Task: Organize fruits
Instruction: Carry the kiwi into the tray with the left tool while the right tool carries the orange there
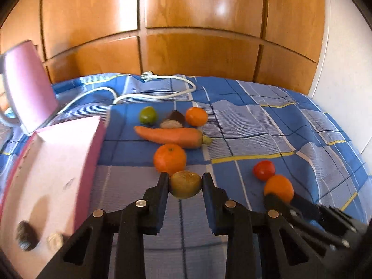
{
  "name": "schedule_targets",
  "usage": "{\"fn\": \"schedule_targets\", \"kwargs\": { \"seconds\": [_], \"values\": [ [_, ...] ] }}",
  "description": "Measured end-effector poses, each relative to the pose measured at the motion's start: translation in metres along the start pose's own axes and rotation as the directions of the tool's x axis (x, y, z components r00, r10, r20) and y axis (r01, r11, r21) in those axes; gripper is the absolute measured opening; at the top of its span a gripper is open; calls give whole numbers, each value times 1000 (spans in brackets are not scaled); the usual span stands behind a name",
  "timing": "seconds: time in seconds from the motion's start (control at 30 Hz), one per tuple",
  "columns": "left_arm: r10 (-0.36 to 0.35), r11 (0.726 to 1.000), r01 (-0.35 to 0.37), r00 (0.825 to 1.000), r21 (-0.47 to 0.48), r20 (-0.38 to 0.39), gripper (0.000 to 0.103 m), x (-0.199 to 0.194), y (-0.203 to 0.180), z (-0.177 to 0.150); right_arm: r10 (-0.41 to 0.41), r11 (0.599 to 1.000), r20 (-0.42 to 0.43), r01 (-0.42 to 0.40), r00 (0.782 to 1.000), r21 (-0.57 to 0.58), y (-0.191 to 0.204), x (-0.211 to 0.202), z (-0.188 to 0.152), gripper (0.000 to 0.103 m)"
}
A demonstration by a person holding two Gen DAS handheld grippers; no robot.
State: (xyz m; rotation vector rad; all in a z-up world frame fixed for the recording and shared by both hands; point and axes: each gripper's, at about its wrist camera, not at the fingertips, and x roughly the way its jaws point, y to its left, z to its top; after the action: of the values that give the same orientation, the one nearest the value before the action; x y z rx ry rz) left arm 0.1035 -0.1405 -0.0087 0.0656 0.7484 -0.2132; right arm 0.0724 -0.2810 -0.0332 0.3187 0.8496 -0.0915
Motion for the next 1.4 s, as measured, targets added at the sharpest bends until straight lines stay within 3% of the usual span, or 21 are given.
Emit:
{"fn": "schedule_targets", "kwargs": {
  "seconds": [0.43,0.9,1.2,1.4],
  "values": [
    [95,994,-90,992,-60,78,29,-55,32,-19,79,992,-24,-81,997,-95,21,0,-7,36],
    [231,962,-207,965,-177,123,29,-96,83,-32,122,973,-45,-129,991,-192,42,-1,-16,35],
    [335,907,-289,936,-307,111,29,-109,124,-45,131,960,-49,-139,990,-244,55,-2,-22,35],
    [372,877,-322,925,-357,80,29,-108,146,-53,134,944,-48,-143,990,-297,66,-3,-28,35]
  ]
}}
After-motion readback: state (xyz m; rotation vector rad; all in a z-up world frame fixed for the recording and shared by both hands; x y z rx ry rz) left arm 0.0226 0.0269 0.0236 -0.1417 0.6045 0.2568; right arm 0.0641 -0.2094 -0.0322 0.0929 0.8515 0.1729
